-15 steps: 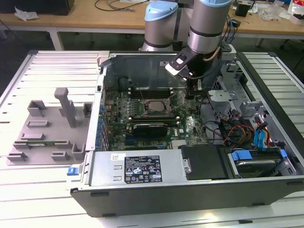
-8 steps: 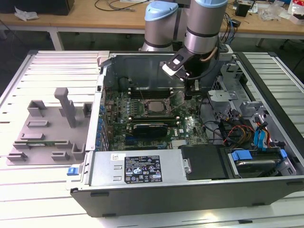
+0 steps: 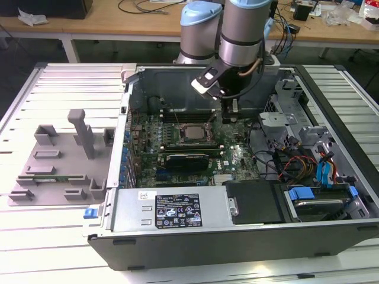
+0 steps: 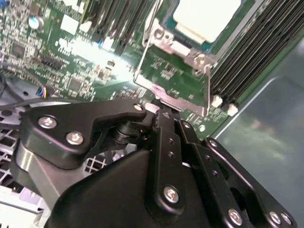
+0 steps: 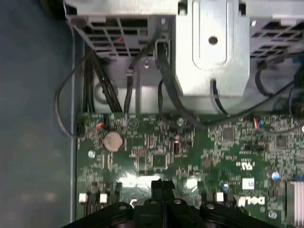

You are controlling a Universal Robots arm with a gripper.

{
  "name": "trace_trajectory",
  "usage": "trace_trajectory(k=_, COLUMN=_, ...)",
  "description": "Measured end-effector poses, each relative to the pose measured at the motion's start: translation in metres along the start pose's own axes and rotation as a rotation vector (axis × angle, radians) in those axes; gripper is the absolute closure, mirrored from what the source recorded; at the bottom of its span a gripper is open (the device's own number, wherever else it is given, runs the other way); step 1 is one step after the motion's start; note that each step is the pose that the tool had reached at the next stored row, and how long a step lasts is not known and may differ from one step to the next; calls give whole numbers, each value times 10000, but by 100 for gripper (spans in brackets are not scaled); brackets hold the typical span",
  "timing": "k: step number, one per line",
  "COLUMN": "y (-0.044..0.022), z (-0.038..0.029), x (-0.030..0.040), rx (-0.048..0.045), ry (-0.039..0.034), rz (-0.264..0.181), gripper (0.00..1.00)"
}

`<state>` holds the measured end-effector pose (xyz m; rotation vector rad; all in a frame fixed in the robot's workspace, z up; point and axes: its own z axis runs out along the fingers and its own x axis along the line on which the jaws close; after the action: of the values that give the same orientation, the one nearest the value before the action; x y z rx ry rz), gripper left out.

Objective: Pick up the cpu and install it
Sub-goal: 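Close the cpu cover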

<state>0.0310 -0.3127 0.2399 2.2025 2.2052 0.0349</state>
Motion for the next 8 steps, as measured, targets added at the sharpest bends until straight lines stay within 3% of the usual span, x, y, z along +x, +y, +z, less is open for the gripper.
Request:
trace_trajectory(k=4, y=-126, z=-4, x=13, rx=-14, ry=0, rz=4, gripper=89)
trace_trajectory(k=7, y=-307, z=-10, x=44, rx=-31, ry=-1, rz=7, gripper=89)
trace_trajectory(k=8, y=-341, z=-12, x=49, rx=-32, ry=-2, rz=6, gripper=89)
